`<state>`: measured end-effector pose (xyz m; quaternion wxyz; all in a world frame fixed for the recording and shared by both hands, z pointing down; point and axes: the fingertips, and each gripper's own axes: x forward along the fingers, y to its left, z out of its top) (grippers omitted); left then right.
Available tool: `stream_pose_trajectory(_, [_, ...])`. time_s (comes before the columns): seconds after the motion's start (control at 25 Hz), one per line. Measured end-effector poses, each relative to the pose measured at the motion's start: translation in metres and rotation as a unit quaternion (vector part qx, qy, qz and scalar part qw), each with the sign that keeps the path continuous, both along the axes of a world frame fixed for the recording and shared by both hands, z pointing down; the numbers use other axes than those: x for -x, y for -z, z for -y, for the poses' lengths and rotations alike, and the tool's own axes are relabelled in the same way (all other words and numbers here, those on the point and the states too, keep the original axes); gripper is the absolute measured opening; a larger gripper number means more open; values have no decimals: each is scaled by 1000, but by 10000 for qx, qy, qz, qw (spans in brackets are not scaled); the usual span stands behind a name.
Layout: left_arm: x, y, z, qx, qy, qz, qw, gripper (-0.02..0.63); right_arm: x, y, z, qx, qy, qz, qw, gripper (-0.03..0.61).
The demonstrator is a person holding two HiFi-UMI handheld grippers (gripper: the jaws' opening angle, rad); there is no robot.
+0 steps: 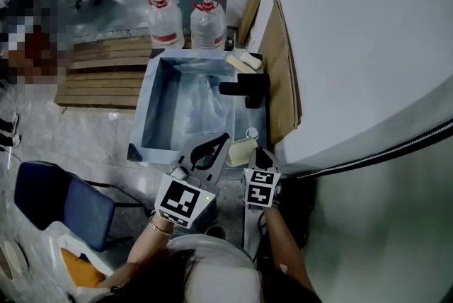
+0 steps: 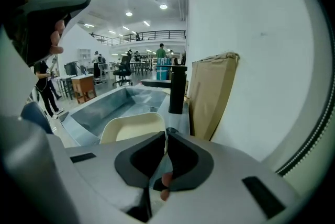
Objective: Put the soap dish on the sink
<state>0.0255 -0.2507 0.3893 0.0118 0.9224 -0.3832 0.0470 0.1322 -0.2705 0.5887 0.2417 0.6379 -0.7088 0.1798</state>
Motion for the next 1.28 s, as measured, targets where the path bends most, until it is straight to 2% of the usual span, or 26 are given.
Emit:
stream_pose_trajectory(0.08, [1,-3,0,101,28,-18,9999,3,-3,-7,2,18,-12,-60,10000,38])
stream_pose_trajectory(0.16, [0,-4,2,-6,-11,39,10000,3,-5,-14,3,107,-29,-55,9999,38])
stream_pose_trajectory(0.76, [4,-10,11,-12,-42,126,9999,3,-14,-43,15,311,-168,-59,9994,38])
stream_pose_trajectory(0.96, [6,-16,12,193,19,79,9998,3,-15,-53,14,488,-275,11,9984,38])
stream_pose_trajectory(1.28, [6,-16,18,142,-41,99,9998,3,-15,-53,18,365,-368,48,9986,38])
